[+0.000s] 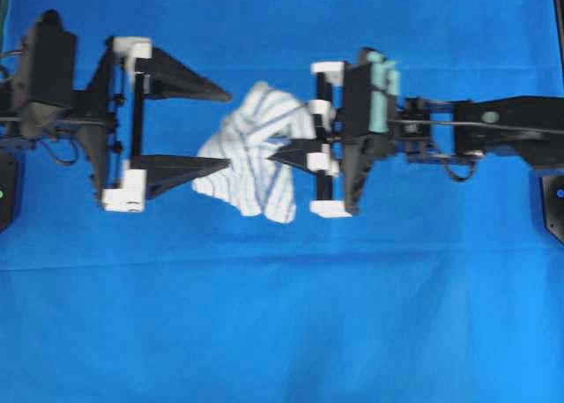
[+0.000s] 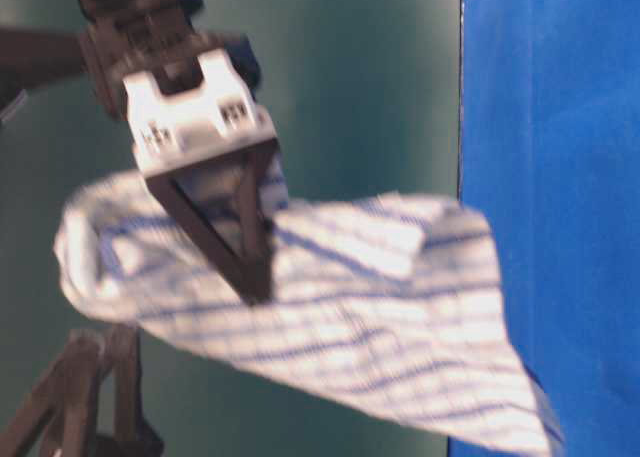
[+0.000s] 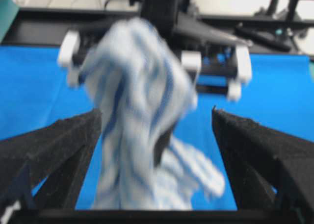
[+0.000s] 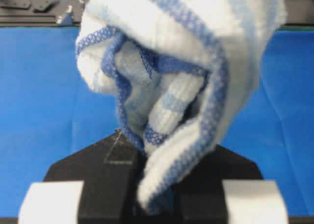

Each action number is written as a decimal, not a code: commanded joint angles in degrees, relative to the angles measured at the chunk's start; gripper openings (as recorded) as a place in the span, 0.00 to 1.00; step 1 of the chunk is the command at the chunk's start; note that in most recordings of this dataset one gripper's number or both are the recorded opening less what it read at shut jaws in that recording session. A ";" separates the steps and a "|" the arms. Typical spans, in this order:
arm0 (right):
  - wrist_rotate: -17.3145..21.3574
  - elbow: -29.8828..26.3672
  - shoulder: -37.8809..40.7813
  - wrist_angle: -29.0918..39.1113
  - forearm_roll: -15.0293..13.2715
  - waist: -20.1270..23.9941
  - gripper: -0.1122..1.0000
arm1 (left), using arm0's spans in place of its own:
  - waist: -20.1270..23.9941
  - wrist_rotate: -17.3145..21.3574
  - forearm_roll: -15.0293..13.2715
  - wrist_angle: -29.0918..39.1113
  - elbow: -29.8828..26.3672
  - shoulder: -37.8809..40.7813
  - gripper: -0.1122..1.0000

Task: Hand over the towel.

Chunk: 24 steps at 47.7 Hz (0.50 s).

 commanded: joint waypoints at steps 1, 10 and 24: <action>0.09 2.02 -4.75 -0.53 -0.09 0.26 0.17 | -0.35 0.09 -0.09 -0.26 0.70 -3.52 0.94; 0.09 8.26 -12.66 -0.62 -0.09 0.53 0.17 | -0.70 0.09 -0.09 0.79 4.13 -10.46 0.95; 0.35 10.11 -15.38 1.85 0.62 0.26 0.17 | -0.70 0.09 -0.09 1.14 5.27 -13.01 0.95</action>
